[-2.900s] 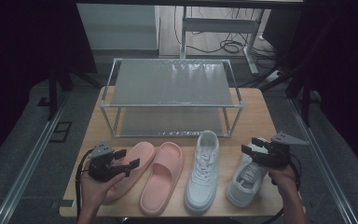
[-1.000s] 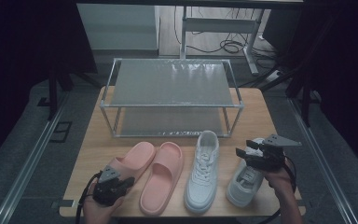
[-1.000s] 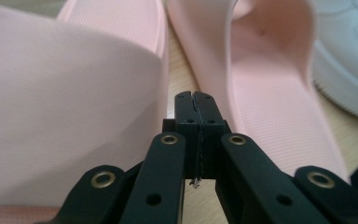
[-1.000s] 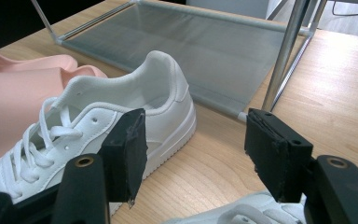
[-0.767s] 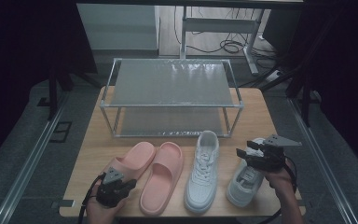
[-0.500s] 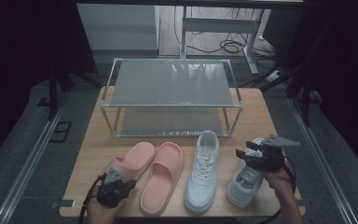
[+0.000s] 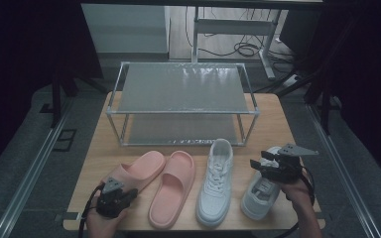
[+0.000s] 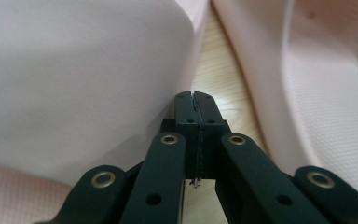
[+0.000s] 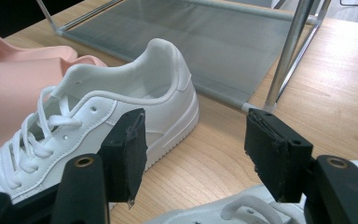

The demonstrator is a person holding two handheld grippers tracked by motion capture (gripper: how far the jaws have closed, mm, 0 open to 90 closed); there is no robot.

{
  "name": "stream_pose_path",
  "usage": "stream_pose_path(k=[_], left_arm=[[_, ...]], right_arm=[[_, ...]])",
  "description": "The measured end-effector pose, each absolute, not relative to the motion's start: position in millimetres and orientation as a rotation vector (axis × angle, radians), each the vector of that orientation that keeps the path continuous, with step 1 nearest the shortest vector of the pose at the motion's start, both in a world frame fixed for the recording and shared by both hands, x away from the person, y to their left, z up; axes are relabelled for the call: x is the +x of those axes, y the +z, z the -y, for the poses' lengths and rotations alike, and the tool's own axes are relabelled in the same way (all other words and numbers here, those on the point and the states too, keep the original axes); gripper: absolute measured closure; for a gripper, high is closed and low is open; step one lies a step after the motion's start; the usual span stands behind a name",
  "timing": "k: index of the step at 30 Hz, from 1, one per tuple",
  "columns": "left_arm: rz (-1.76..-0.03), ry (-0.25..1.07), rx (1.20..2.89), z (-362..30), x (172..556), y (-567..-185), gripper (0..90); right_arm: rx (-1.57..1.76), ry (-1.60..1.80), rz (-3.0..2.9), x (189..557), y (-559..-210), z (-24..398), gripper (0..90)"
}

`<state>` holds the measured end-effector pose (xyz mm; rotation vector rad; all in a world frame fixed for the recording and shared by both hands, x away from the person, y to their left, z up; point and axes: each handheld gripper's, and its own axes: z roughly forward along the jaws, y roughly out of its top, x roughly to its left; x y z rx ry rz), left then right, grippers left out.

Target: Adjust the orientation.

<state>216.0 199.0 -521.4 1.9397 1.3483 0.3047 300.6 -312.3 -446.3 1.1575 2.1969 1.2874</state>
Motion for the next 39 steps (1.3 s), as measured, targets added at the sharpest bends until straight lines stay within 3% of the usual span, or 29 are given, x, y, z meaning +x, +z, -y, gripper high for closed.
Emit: stream_pose_path(k=[25, 39], left_arm=[[-1.471, 0.353, 1.829, -244.8, 254.0, -521.7, 89.8], [-1.377, 0.398, 1.834, -221.3, 257.9, -489.9, 89.6]], right_arm=[[1.167, 1.274, -2.198, 300.4, -448.3, 312.6, 39.0], [1.168, 1.29, -2.18, 297.7, -444.8, 316.7, 39.1]])
